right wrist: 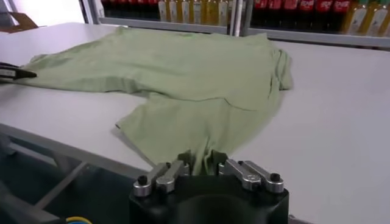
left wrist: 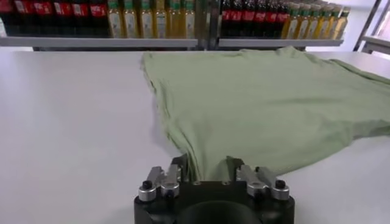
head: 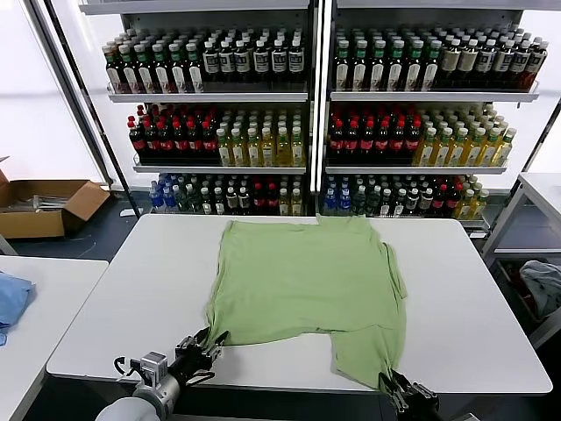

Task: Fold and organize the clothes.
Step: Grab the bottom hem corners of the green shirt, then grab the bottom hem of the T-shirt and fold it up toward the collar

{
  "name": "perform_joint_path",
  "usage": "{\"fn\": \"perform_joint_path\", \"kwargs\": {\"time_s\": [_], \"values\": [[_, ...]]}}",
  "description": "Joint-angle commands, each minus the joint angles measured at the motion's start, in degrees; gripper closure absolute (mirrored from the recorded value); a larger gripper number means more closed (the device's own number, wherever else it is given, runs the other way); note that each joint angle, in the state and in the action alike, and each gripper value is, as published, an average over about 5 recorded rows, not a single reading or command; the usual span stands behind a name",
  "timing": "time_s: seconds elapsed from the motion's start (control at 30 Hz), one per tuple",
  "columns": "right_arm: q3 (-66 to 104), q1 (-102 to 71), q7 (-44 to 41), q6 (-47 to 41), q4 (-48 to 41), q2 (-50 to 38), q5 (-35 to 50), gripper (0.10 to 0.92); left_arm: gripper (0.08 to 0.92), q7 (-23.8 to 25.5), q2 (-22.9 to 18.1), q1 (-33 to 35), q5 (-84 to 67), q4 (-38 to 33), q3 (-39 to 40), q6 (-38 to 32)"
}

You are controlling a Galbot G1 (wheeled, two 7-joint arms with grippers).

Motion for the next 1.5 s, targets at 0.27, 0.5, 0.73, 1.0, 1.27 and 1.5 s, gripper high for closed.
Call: {"fn": "perform_joint_path", "kwargs": {"time_s": [0.27, 0.5, 0.73, 1.0, 1.27, 1.5], "values": [[0.56, 0.29, -4.71, 7.44, -0.25, -0.15, 18.21, 0.919, 0.864, -2.3, -0.68, 3.31, -7.05, -6.73, -1.45, -0.34], [3.35, -8.29, -7.01, 4.62, 3.77, -0.04, 30.84, 0.919, 0.906, -3.29, -0.85, 8.55, -10.23, -15.35, -4.86, 0.08], [5.75, -15.58, -8.19, 4.0, 7.32, 0.56, 35.03, 0.919, 0.908, -3.57, -0.79, 13.04, -10.35, -20.12, -8.98, -0.02], [6.69, -14.06, -6.74, 3.05, 9.14, 0.23, 39.17, 0.919, 0.908, -3.7, 0.09, 16.27, -12.34, -24.16, -11.73, 0.67], [4.13, 5.86, -1.03, 1.59, 2.7, -4.01, 43.54, 0.919, 0.908, -4.67, 4.12, 3.57, -17.62, -16.75, -9.28, 1.25], [0.62, 24.7, 0.73, 1.37, -8.46, -6.38, 43.93, 0.919, 0.908, -4.58, 6.69, -11.24, -22.7, -5.58, -6.07, 1.21]]}}
